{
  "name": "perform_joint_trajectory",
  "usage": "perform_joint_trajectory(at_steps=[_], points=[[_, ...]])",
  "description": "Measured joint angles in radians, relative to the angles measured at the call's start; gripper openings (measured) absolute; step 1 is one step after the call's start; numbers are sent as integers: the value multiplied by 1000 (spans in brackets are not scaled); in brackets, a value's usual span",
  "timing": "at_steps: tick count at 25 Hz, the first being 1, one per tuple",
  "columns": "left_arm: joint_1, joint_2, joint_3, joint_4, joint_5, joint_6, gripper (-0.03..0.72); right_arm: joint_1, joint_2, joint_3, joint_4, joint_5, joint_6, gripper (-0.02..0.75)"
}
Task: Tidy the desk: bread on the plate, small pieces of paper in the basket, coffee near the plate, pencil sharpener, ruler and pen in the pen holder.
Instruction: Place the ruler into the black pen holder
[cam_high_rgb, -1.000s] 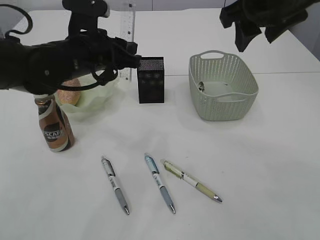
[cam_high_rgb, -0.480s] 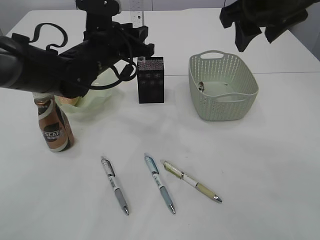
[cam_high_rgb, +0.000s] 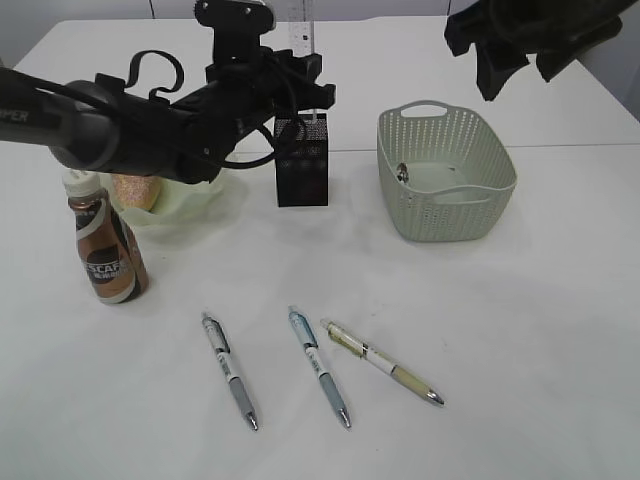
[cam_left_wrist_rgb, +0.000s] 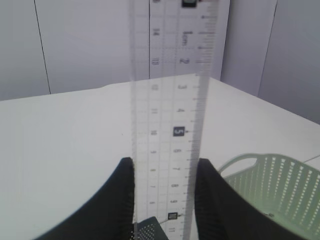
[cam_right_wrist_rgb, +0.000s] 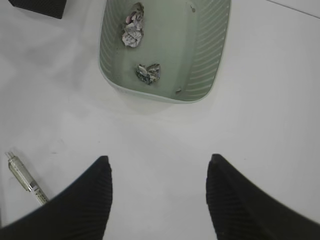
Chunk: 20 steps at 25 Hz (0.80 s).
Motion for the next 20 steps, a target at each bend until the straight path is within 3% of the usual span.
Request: perform_joint_trajectory(at_steps=[20], points=[[2,158,-140,19,35,-12,232,0,0,0,-7,0,0,467]])
